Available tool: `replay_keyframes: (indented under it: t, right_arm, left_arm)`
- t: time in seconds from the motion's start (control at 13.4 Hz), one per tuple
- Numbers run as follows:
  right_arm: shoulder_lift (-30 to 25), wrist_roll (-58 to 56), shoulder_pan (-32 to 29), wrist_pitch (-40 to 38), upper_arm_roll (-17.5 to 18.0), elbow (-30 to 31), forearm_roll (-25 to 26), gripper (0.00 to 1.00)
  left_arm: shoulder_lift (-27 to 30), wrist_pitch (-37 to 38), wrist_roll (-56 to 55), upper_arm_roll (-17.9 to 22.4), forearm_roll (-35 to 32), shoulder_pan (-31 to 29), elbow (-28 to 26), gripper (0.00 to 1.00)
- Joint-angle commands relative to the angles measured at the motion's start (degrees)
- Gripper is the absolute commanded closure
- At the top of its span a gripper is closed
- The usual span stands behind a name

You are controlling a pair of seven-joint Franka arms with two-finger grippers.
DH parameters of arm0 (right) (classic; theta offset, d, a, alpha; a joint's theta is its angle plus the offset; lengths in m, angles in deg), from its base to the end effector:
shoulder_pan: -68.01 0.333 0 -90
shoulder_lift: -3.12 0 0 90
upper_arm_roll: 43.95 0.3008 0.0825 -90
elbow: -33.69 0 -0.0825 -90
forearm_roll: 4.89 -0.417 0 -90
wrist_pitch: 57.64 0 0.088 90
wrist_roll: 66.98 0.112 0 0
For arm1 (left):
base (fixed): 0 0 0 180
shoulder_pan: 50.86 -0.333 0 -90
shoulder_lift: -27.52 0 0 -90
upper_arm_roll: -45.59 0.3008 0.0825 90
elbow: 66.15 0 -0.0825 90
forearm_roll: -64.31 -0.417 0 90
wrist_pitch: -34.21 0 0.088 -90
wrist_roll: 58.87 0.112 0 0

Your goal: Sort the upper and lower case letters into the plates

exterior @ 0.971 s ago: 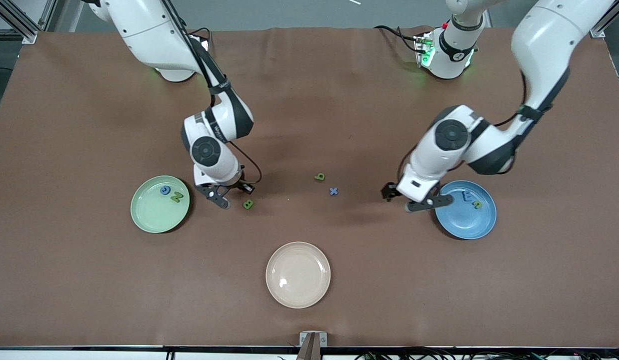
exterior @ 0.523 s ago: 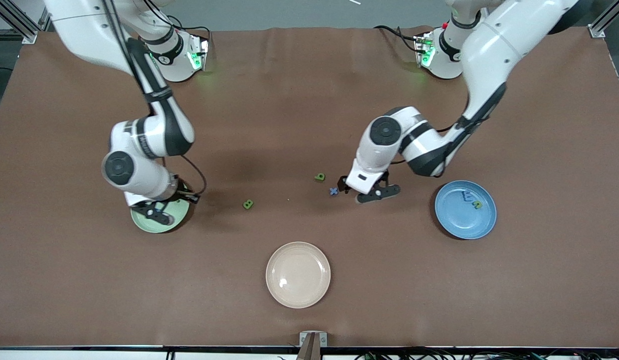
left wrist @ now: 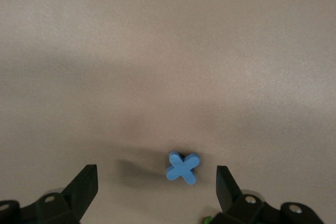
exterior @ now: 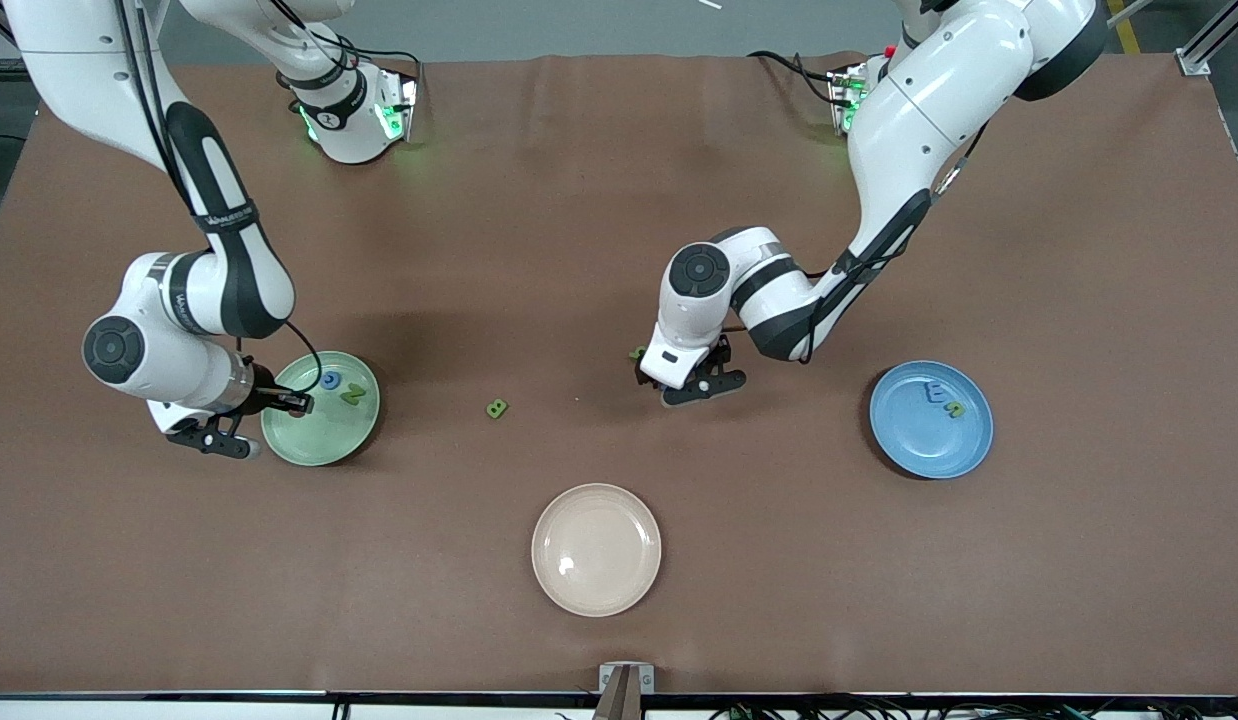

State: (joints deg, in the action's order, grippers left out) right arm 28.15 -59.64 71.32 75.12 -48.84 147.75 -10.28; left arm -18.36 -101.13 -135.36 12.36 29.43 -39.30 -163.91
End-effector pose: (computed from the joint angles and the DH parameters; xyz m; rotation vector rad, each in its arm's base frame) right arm 0.6127 -0.0151 0.1894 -3.0950 0.3376 0.1701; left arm 0.5091 -0.4572 0.1466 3.0946 0.4076 0.0543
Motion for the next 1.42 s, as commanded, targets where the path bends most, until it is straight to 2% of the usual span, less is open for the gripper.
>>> replay_keyframes:
  t: [0.0,0.22,0.37,0.52,0.67,0.75,0.9,1.05,1.34]
  right_arm:
    - [1.5,-1.6,-1.4,4.0,1.0,1.6,0.7,0.99]
    - [3.1,-1.6,-1.6,5.8,1.0,1.7,0.7,0.99]
    - [3.7,-1.5,-1.9,6.3,1.0,1.7,0.7,0.99]
    - [4.1,-1.5,-1.9,7.0,1.0,2.0,0.7,0.98]
    - [4.2,-1.5,-1.9,7.2,1.0,2.1,0.6,0.97]
    - [4.2,-1.4,-1.9,6.9,1.1,2.0,0.6,0.82]
    - [4.1,-1.0,-1.8,6.4,1.1,1.9,0.6,0.0]
    - [3.4,-0.5,-1.5,4.2,1.2,1.3,0.2,0.0]
    - [1.2,9.8,3.3,-9.2,1.5,-5.7,-0.1,0.0]
  left_arm:
    - [-1.9,1.0,0.8,0.2,0.3,1.7,2.5,0.01]
    - [-3.9,0.6,0.8,0.7,-0.4,2.9,4.4,0.01]
    - [-4.0,0.6,0.6,1.3,0.1,3.6,4.4,0.14]
    - [-3.9,0.6,0.7,1.3,0.0,3.6,4.4,0.34]
    - [-3.8,0.6,0.8,1.4,-0.4,3.5,4.4,0.44]
    - [-3.7,0.6,0.8,1.6,-0.5,3.6,4.5,0.47]
    - [-3.5,0.6,0.9,1.7,-0.7,3.5,4.5,0.52]
    - [-3.5,0.5,1.1,1.7,-0.8,3.4,4.6,0.54]
    - [-3.4,0.5,1.9,3.3,-0.8,3.6,4.5,0.55]
